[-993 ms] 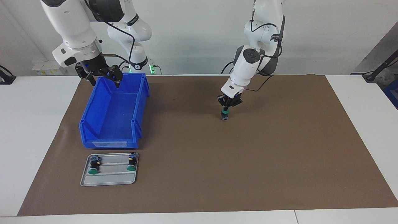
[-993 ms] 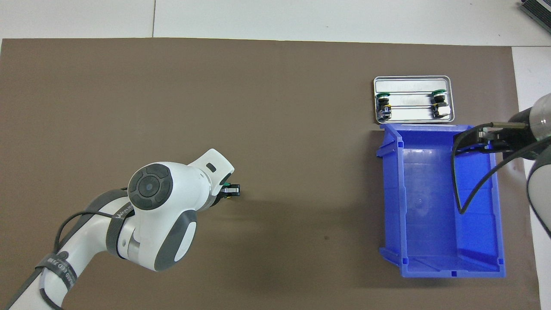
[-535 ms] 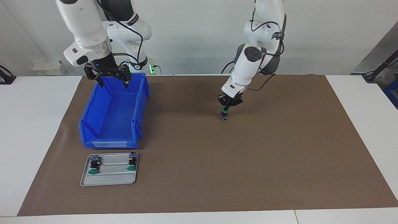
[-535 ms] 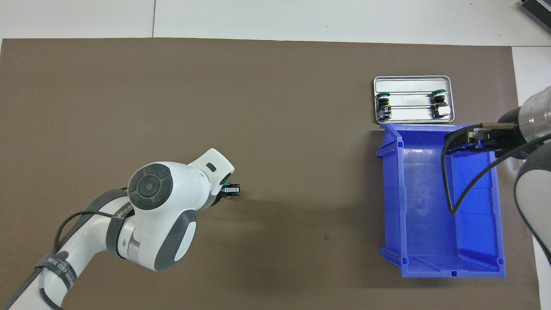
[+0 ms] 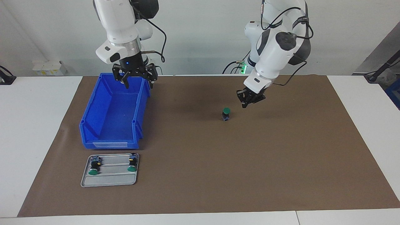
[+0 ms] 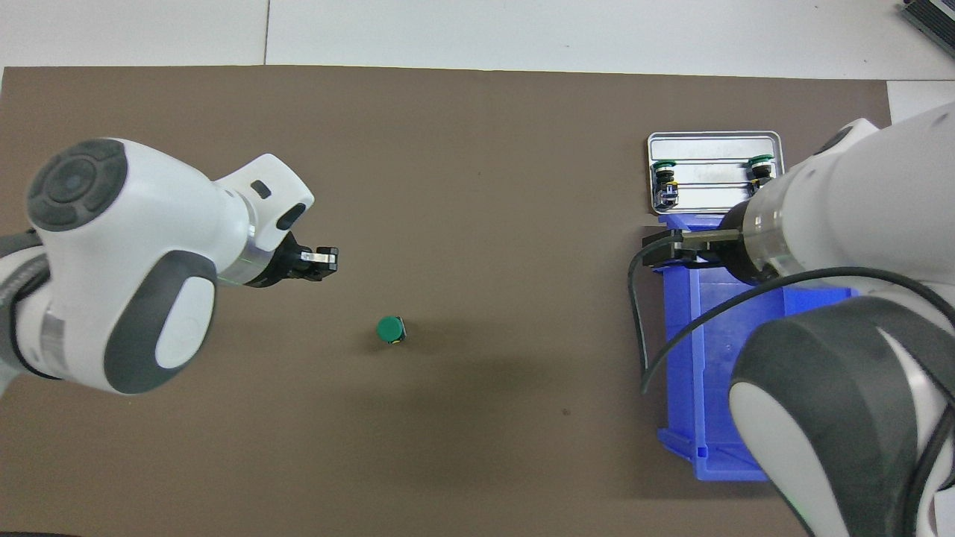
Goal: Place and press button with both arms
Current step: 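Lift the left gripper away while the right gripper reaches the button, then grasp the green button with the right gripper and lift it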
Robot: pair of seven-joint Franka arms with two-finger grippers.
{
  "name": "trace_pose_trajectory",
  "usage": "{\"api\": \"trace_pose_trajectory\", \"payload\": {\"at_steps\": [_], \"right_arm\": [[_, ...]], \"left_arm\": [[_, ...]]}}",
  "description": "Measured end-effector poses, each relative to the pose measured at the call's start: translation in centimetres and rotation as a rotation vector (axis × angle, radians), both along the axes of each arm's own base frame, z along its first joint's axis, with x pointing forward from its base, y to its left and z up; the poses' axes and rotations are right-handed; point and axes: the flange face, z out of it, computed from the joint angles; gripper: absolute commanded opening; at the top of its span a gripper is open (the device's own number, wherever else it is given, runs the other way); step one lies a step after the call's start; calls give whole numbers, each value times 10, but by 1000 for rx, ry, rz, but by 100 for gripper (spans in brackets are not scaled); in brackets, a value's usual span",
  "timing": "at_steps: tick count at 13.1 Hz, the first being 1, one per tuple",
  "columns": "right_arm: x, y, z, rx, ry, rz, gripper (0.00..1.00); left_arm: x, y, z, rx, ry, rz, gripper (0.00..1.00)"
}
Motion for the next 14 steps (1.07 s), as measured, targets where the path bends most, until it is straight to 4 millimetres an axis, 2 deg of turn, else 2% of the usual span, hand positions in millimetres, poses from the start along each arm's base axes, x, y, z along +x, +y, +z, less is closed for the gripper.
{"api": "trace_pose_trajectory", "payload": {"at_steps": [3,5,7,8,9,12,14], "right_arm": [[-6,58,-18,28,-21,-25,99],[-9,100,-39,41,-23,-36,99],[-15,148,-64,59,-26,-55,99],[-18,169,-77,65,-23,-61,99],[-21,189,-90,67,-17,-68,99],[-21,228,-125,68,-10,-88,99],[-27,255,-152,70,-11,-81,95]], "left_arm": [[12,74,31,97,46,-28,0],[11,109,50,125,66,1,0],[8,133,63,125,66,35,0],[7,139,66,125,66,45,9],[7,143,68,124,63,53,45],[7,146,69,123,61,57,95],[7,141,69,124,60,49,98]]}}
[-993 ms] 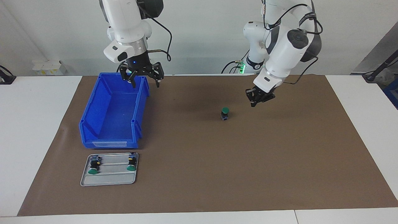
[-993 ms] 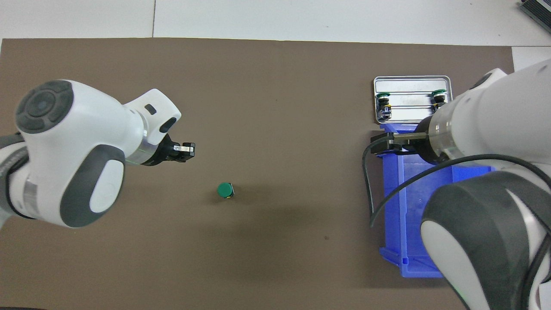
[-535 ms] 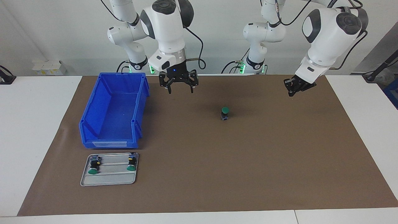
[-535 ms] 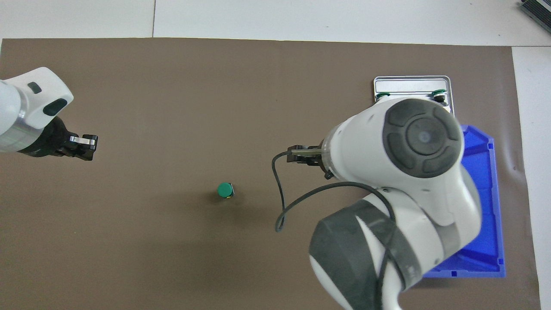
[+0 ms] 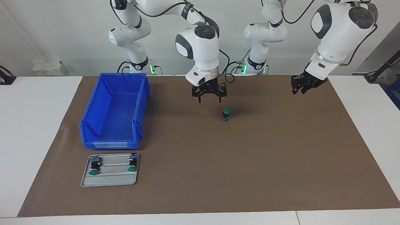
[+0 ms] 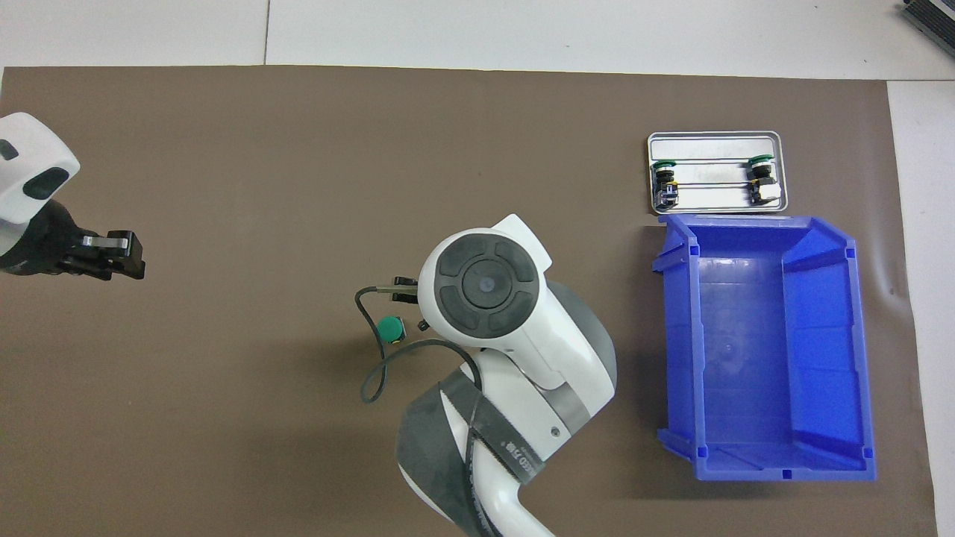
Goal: Place and press button with both arms
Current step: 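Grasp the green button with the right gripper and lift it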
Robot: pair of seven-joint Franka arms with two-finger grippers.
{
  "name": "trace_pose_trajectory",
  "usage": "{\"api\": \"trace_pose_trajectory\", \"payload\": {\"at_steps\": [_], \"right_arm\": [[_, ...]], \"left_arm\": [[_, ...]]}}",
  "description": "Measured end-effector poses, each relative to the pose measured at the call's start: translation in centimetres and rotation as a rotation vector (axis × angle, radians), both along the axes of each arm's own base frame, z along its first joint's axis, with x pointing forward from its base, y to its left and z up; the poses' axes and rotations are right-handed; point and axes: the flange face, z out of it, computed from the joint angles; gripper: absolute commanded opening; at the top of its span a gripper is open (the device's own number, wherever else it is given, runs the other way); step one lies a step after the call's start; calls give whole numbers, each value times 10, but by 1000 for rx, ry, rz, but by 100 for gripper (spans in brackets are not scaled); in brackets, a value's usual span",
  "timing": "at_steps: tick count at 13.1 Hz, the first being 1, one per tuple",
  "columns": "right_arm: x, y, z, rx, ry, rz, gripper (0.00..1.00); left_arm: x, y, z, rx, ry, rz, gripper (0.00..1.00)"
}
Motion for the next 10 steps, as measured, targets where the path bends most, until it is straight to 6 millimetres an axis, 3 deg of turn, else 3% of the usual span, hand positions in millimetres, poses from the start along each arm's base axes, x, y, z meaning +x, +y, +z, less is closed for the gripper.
{"api": "trace_pose_trajectory", "payload": {"at_steps": [7,10], "right_arm": [[-11,73,-98,-81,-19,25,95],[-18,91,-115,-68,-33,54,93]], "left_arm": [[0,-1,0,-6,-2,-66,99],[1,1,0,-12,-7,-122,99]]}}
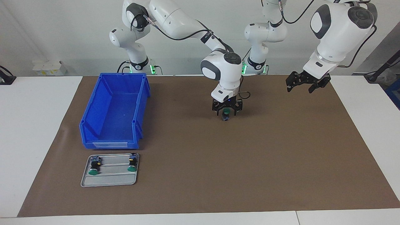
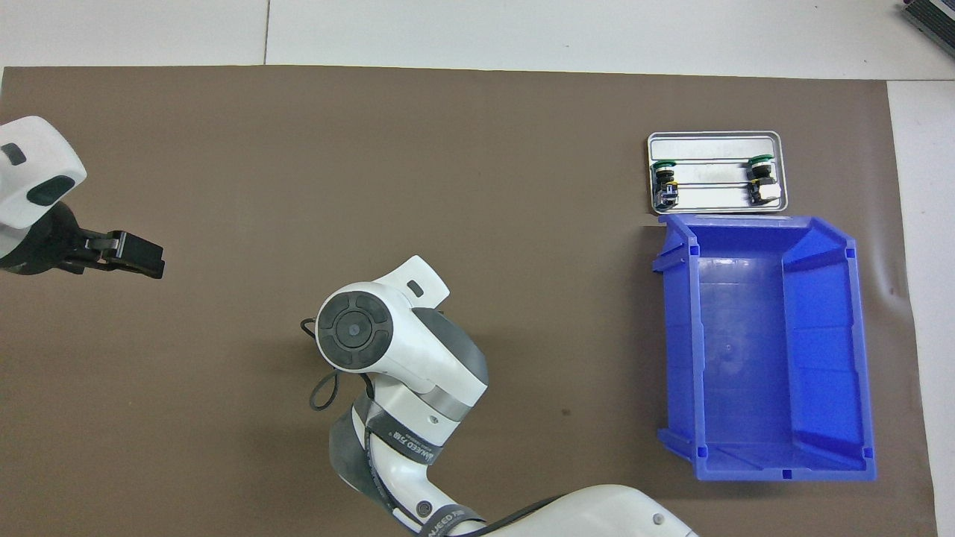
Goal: Place and press button with both arms
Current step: 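Grasp the green button with the right gripper and lift it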
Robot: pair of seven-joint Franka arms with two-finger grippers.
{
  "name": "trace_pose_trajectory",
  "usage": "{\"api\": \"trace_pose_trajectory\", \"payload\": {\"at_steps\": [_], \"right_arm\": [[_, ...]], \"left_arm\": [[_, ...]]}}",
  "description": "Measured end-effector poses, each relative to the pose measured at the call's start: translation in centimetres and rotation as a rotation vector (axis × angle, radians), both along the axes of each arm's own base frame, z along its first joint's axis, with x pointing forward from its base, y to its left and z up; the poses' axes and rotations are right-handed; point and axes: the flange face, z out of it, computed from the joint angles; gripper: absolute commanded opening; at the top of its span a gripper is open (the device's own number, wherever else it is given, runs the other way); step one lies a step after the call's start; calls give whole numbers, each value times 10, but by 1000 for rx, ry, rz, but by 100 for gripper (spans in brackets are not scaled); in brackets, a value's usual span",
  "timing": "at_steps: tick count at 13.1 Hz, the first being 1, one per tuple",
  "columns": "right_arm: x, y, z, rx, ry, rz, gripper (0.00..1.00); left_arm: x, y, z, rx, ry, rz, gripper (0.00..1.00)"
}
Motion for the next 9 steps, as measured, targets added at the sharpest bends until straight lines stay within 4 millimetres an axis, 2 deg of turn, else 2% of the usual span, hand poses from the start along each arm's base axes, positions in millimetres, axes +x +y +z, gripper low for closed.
{"api": "trace_pose_trajectory", "payload": {"at_steps": [3,5,6,9], "right_arm": [[-4,3,-13,-2,-9,16,86],[-6,0,-24,-17,-19,30,74],[-7,0,-27,-21,-17,32,58],[-8,-1,-30,-26,-14,33,0]], "left_arm": [[1,0,0,-1,-6,-10,100],[1,0,1,-2,-8,-12,100],[1,1,1,-2,-8,-11,100],[1,3,1,-2,-9,-7,100]]}}
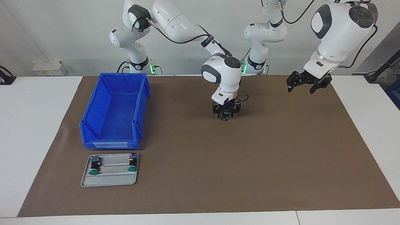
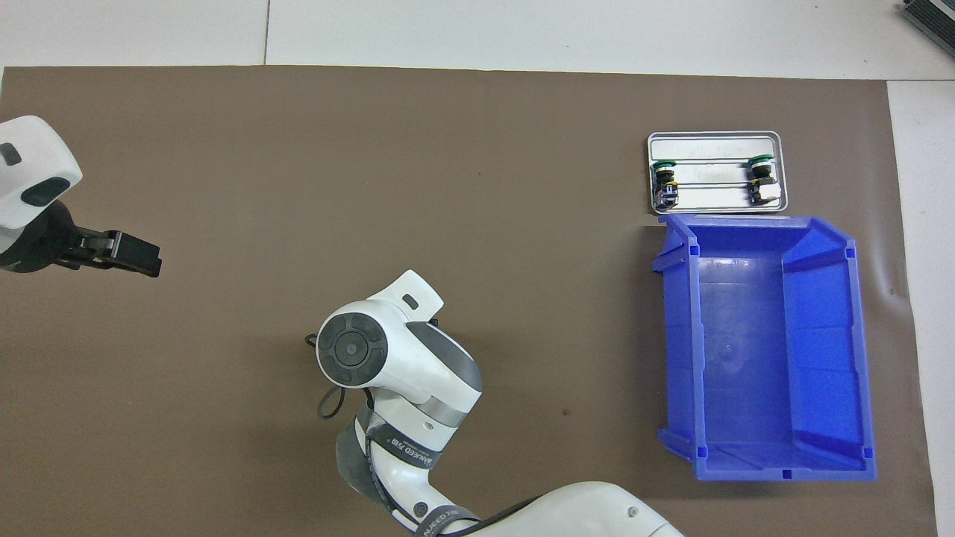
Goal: Place and press button with both arms
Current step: 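Grasp the green button with the right gripper and lift it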
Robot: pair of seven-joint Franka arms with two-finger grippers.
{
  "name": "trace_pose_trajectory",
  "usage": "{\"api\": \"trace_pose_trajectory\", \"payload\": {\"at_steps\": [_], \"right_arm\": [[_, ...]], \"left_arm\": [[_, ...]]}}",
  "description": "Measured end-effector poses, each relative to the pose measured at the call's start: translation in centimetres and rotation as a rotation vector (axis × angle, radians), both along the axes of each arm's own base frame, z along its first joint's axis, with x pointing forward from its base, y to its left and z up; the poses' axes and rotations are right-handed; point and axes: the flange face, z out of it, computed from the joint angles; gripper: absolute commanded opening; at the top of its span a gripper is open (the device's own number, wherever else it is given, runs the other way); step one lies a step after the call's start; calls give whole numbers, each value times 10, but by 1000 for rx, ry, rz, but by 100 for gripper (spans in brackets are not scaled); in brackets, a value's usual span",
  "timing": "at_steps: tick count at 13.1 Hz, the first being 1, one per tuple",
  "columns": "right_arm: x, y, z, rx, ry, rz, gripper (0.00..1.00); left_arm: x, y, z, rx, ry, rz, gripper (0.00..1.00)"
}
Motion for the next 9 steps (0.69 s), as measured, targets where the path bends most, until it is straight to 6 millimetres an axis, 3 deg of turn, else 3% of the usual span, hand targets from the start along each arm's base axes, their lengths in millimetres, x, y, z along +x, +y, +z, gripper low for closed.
{"api": "trace_pose_trajectory", "payload": {"at_steps": [5,7,9], "right_arm": [[4,-1,9,11,-13,-5,0],[24,-19,39,33,-43,-35,0],[55,-64,85,33,-70,-54,0]], "left_arm": [[0,1,0,0,0,2,100],[0,1,0,0,0,2,100],[0,1,0,0,0,2,100]]}}
